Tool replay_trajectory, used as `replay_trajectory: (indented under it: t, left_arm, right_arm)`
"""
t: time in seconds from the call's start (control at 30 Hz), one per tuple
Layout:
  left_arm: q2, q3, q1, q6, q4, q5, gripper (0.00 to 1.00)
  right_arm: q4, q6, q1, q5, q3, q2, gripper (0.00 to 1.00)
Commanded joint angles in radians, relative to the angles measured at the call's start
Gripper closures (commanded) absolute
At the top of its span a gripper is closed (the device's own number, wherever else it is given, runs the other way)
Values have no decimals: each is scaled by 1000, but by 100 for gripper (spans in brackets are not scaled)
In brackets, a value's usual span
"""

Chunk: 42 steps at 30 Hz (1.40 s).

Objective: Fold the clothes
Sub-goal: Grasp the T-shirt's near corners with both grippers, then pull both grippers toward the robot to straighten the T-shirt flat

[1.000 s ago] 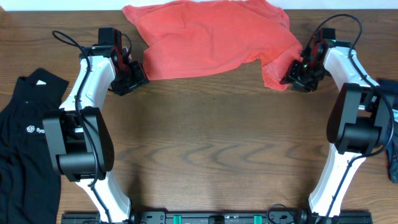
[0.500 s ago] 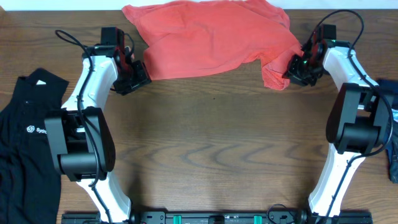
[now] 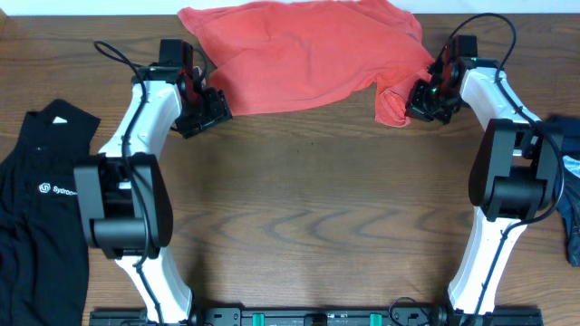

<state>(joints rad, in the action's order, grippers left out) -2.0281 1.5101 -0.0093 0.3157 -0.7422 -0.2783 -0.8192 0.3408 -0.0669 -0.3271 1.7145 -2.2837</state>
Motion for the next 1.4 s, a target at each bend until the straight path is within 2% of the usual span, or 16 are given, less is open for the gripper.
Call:
replay_trajectory:
  t: [0.0, 0.3, 0.37, 0.43, 0.53, 0.57, 0.83, 0.93, 1.17, 1.37]
  left_arm:
    - [-100, -4, 2, 23, 24, 9, 28]
    - [-223, -4, 2, 100, 167, -2, 31]
    - [-224, -4, 1, 113, 186, -2, 39]
    - [-224, -4, 2, 119, 203, -2, 64]
    - [-224, -4, 1, 121, 207, 0, 81]
    - [-224, -4, 1, 121, 208, 2, 90]
    - [-218, -4, 2, 120, 198, 4, 94]
    - [-192, -4, 2, 120, 171, 57, 94]
    - [-46, -4, 2, 74, 66, 194, 94]
    - [95, -4, 2, 52, 28, 221, 94]
  right_arm:
    - [-21, -7, 19, 13, -18, -66, 99]
    - [-37, -24, 19, 12, -18, -66, 99]
    - [-36, -24, 19, 13, -18, -66, 99]
    - [-34, -24, 19, 12, -18, -66, 99]
    - [-33, -24, 19, 12, -18, -65, 99]
    - [-34, -24, 19, 12, -18, -65, 99]
    - [-40, -24, 17, 13, -18, -65, 99]
    - [-40, -24, 7, 13, -18, -65, 99]
    - [-64, -37, -51, 13, -18, -48, 99]
    - [-85, -60, -71, 58, -18, 7, 99]
